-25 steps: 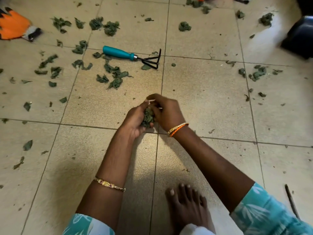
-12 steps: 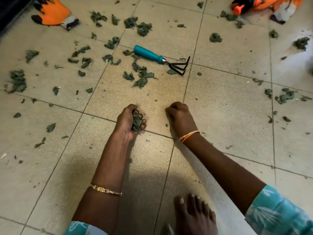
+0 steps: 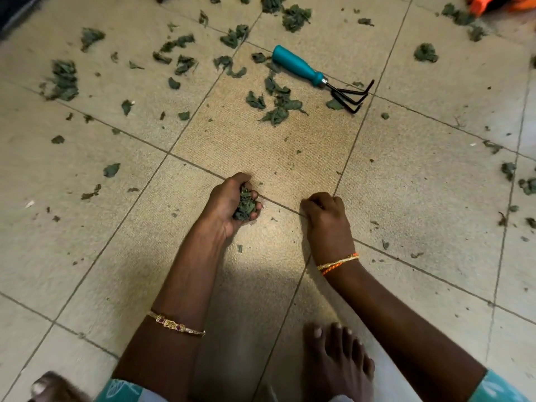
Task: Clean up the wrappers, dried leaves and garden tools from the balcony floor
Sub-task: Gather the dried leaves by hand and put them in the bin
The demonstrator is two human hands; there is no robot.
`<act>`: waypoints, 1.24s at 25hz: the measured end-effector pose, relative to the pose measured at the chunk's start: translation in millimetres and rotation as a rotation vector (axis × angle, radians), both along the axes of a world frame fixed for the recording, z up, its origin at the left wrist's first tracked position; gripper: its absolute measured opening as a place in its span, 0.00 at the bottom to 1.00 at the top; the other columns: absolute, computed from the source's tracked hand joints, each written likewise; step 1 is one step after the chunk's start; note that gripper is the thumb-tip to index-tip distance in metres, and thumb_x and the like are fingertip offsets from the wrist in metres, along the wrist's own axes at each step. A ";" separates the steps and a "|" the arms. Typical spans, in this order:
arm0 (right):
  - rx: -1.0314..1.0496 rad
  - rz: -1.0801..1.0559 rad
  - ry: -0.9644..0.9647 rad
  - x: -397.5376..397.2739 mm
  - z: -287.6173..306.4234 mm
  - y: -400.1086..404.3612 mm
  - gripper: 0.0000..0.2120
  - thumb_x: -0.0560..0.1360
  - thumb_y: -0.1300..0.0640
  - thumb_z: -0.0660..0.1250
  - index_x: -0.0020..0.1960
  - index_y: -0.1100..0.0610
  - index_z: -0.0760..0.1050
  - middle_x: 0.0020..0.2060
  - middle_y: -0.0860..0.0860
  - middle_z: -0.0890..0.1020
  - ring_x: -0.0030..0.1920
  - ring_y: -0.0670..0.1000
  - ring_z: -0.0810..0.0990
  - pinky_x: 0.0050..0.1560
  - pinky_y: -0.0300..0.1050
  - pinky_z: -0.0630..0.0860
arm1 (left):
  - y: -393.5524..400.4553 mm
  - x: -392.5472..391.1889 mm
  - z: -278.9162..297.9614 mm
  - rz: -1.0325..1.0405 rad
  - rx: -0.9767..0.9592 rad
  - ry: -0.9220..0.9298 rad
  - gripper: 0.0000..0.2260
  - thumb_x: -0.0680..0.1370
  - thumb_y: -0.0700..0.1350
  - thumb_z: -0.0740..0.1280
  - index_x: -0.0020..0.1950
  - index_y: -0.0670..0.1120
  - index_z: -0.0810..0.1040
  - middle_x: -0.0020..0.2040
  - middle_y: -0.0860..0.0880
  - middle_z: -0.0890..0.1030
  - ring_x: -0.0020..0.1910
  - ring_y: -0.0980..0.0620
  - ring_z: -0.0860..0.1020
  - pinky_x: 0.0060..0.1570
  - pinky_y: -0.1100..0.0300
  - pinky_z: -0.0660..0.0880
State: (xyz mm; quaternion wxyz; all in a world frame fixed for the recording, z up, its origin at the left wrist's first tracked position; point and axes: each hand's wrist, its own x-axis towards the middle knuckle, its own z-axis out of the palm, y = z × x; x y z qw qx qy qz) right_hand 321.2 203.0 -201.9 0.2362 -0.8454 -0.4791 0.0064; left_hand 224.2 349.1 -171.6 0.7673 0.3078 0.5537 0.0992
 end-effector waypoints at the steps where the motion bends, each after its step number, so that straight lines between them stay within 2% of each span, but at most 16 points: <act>1: 0.000 0.011 0.027 1.5 0.9 3.1 0.11 0.61 0.77 0.68 0.39 0.65 0.80 0.38 0.60 0.79 0.38 0.61 0.76 0.34 0.42 0.70 | -0.5 -1.7 0.6 -0.010 0.002 -0.002 0.12 0.79 0.45 0.61 0.35 0.46 0.69 0.25 0.50 0.73 0.22 0.52 0.72 0.22 0.65 0.67; 3: -0.082 0.020 0.094 9.1 6.7 12.7 0.11 0.62 0.77 0.66 0.38 0.65 0.80 0.36 0.60 0.79 0.38 0.62 0.77 0.35 0.43 0.72 | -0.8 -3.5 2.9 -0.044 0.016 -0.007 0.13 0.79 0.45 0.61 0.35 0.46 0.70 0.26 0.50 0.74 0.23 0.53 0.72 0.22 0.65 0.67; 6: -0.188 0.024 0.225 21.3 16.3 28.4 0.09 0.67 0.72 0.63 0.40 0.63 0.80 0.38 0.60 0.82 0.40 0.61 0.79 0.42 0.51 0.77 | -2.4 -4.2 8.3 -0.095 0.073 0.004 0.12 0.80 0.45 0.61 0.38 0.44 0.74 0.28 0.50 0.75 0.23 0.53 0.73 0.21 0.66 0.67; 7: -0.160 0.011 0.287 26.6 20.9 34.6 0.07 0.68 0.70 0.65 0.39 0.61 0.80 0.38 0.59 0.82 0.39 0.58 0.80 0.44 0.49 0.78 | -2.3 -2.8 9.7 -0.121 0.096 0.006 0.12 0.81 0.45 0.61 0.40 0.43 0.76 0.28 0.50 0.76 0.23 0.53 0.73 0.21 0.66 0.67; 9: -0.092 -0.054 0.528 35.2 34.8 50.3 0.05 0.68 0.66 0.70 0.39 0.57 0.79 0.36 0.54 0.83 0.37 0.49 0.80 0.43 0.41 0.77 | -2.7 3.0 13.2 -0.201 0.142 0.015 0.14 0.82 0.47 0.60 0.44 0.41 0.78 0.29 0.50 0.77 0.24 0.53 0.73 0.21 0.65 0.68; 11: -0.007 -0.085 0.748 37.2 47.8 67.8 0.08 0.67 0.64 0.73 0.41 0.54 0.77 0.35 0.49 0.82 0.36 0.45 0.79 0.39 0.37 0.76 | -3.5 13.0 17.3 -0.276 0.197 0.026 0.17 0.82 0.51 0.59 0.46 0.40 0.79 0.29 0.49 0.78 0.25 0.53 0.74 0.21 0.64 0.69; 13: 0.035 -0.051 0.800 37.9 53.9 85.3 0.11 0.68 0.65 0.72 0.47 0.55 0.76 0.34 0.47 0.81 0.35 0.45 0.80 0.36 0.37 0.77 | -3.4 24.8 21.6 -0.266 0.244 0.014 0.19 0.82 0.54 0.57 0.47 0.41 0.78 0.27 0.48 0.78 0.24 0.52 0.74 0.21 0.65 0.69; 15: 0.012 0.048 0.775 43.9 58.2 101.3 0.10 0.70 0.67 0.70 0.49 0.57 0.76 0.34 0.48 0.81 0.35 0.45 0.81 0.37 0.38 0.80 | 2.3 33.4 22.8 -0.181 0.286 0.025 0.18 0.83 0.52 0.56 0.45 0.42 0.78 0.26 0.48 0.77 0.21 0.52 0.73 0.20 0.66 0.68; 17: 0.010 0.121 0.699 59.7 57.5 118.4 0.07 0.71 0.65 0.69 0.47 0.57 0.78 0.37 0.50 0.82 0.39 0.48 0.82 0.45 0.46 0.81 | 14.2 35.2 21.4 -0.092 0.297 0.034 0.15 0.83 0.47 0.56 0.41 0.42 0.75 0.29 0.46 0.76 0.21 0.51 0.72 0.19 0.65 0.67; 19: -0.020 0.156 0.496 83.3 53.5 139.1 0.08 0.72 0.60 0.70 0.51 0.57 0.78 0.47 0.54 0.82 0.48 0.50 0.80 0.53 0.50 0.78 | 30.3 31.9 19.6 -0.023 0.295 0.052 0.13 0.82 0.42 0.57 0.39 0.42 0.73 0.31 0.45 0.75 0.23 0.50 0.72 0.20 0.64 0.67; 21: -0.159 0.213 0.303 97.9 38.9 158.1 0.19 0.72 0.54 0.70 0.61 0.57 0.74 0.60 0.59 0.74 0.61 0.56 0.72 0.62 0.50 0.70 | 45.1 27.7 20.7 0.011 0.299 0.074 0.12 0.81 0.41 0.57 0.39 0.43 0.72 0.31 0.45 0.76 0.24 0.51 0.74 0.20 0.63 0.68; 23: -0.234 0.305 0.132 92.5 17.1 165.0 0.19 0.76 0.59 0.65 0.66 0.59 0.72 0.66 0.61 0.69 0.66 0.60 0.66 0.67 0.52 0.65 | 54.9 27.2 23.3 0.022 0.304 0.063 0.11 0.80 0.42 0.57 0.39 0.44 0.72 0.31 0.46 0.75 0.24 0.51 0.74 0.21 0.63 0.69; 25: -0.126 0.348 -0.001 79.2 -4.9 158.3 0.15 0.76 0.66 0.61 0.63 0.63 0.74 0.64 0.62 0.73 0.64 0.63 0.69 0.64 0.54 0.69 | 63.2 29.9 25.8 0.042 0.302 0.053 0.10 0.80 0.42 0.57 0.38 0.45 0.71 0.31 0.47 0.75 0.24 0.51 0.75 0.22 0.63 0.69; 27: 0.041 0.317 -0.032 69.8 -17.9 146.1 0.12 0.74 0.68 0.63 0.55 0.65 0.79 0.56 0.62 0.79 0.57 0.63 0.76 0.56 0.52 0.75 | 67.7 31.2 25.5 0.049 0.291 0.047 0.10 0.80 0.42 0.57 0.39 0.45 0.70 0.31 0.47 0.76 0.24 0.51 0.75 0.22 0.63 0.69; 29: 0.178 0.271 0.012 71.1 -17.2 140.1 0.09 0.70 0.69 0.66 0.49 0.65 0.82 0.48 0.61 0.82 0.49 0.61 0.80 0.51 0.48 0.76 | 68.8 31.0 23.7 0.033 0.268 0.035 0.11 0.81 0.42 0.56 0.40 0.44 0.71 0.33 0.46 0.79 0.25 0.51 0.76 0.22 0.64 0.69; 31: 0.267 0.202 0.177 75.3 -7.2 138.3 0.09 0.69 0.70 0.67 0.47 0.65 0.83 0.45 0.59 0.82 0.46 0.56 0.80 0.50 0.37 0.74 | 65.7 32.7 20.5 0.013 0.240 0.012 0.12 0.83 0.44 0.55 0.43 0.42 0.73 0.36 0.44 0.81 0.26 0.51 0.78 0.21 0.64 0.71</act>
